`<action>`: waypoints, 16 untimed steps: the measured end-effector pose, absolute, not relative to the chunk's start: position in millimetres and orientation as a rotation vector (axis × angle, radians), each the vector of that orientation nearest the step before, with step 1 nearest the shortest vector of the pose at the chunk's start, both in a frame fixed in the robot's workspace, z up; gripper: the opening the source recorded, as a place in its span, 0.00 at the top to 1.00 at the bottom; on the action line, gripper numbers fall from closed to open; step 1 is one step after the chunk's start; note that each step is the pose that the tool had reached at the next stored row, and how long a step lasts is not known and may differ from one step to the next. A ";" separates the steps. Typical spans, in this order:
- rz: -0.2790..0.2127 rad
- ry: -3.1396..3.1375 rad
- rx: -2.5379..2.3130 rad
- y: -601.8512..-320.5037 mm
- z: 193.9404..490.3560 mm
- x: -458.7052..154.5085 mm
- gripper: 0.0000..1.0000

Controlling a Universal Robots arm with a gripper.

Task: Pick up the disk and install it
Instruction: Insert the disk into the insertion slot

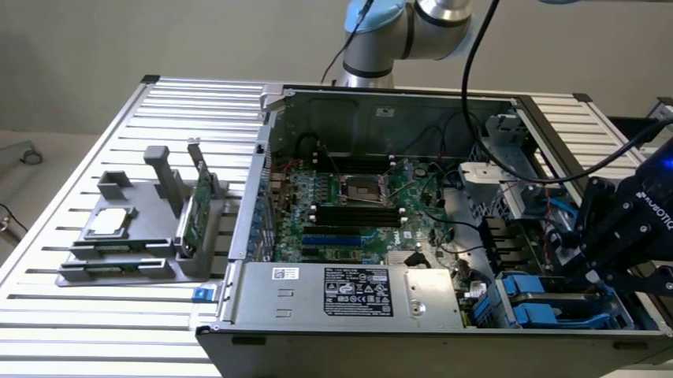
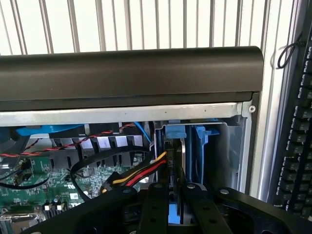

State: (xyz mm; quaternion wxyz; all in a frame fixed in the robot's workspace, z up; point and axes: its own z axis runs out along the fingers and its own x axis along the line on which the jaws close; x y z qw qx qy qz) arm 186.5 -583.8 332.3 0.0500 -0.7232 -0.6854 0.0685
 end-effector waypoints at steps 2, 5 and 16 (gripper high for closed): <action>0.210 -2.087 -2.202 -584.3 331.9 186.5 0.83; 0.211 -2.086 -2.201 -584.7 331.6 186.7 0.83; 0.218 -2.082 -2.198 -584.8 338.4 186.6 0.83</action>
